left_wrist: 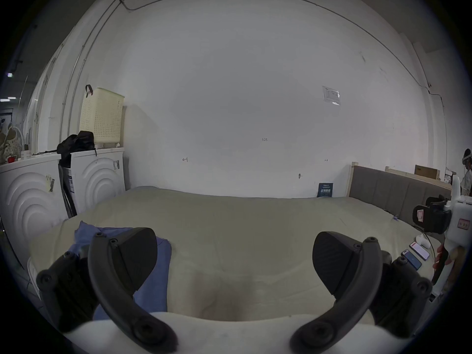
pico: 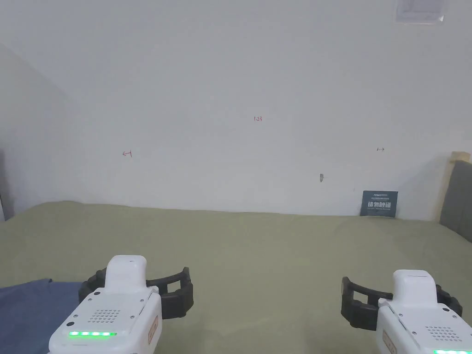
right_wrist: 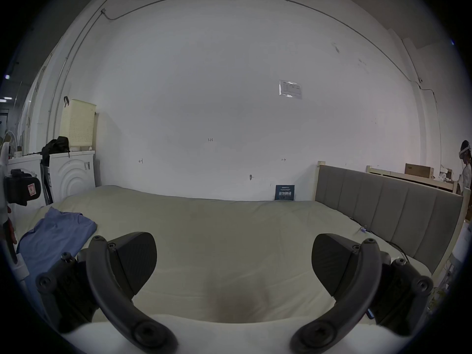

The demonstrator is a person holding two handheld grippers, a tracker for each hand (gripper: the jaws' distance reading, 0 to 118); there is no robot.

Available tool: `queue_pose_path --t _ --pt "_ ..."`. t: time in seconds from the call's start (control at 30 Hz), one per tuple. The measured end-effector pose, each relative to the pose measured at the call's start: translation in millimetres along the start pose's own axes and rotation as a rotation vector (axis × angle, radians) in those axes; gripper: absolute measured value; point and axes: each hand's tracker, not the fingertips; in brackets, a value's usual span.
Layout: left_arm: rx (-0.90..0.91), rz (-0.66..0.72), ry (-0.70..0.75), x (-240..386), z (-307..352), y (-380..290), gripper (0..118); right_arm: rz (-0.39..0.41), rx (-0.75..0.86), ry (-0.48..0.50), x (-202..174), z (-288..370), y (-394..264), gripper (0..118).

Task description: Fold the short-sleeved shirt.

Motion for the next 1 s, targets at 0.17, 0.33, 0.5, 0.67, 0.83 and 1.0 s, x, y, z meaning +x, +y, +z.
queue_pose_path --t 0.17,0.33,0.5,0.67,0.83,1.0 --pt "0.003 -0.006 0.001 -0.3 0.1 0.8 118 0.002 0.003 0.001 0.4 1.1 1.3 118" --pt "0.012 -0.031 0.017 -0.4 -0.1 -4.1 118 -0.001 0.01 -0.01 1.2 2.6 2.0 118" --pt "0.001 -0.006 0.015 -1.9 0.0 -3.9 118 -0.003 0.009 -0.012 2.3 1.7 0.5 118" --pt "0.009 -0.008 0.009 -1.5 1.7 -1.8 118 -0.002 0.008 -0.012 1.8 1.4 -0.2 118" --pt "0.017 -0.008 0.014 -1.6 1.8 -2.0 118 -0.004 0.006 -0.014 0.4 1.9 -0.9 118" --pt "0.011 0.009 0.017 -3.0 3.3 -3.2 118 0.007 0.006 -0.006 -0.7 2.6 -0.9 118"
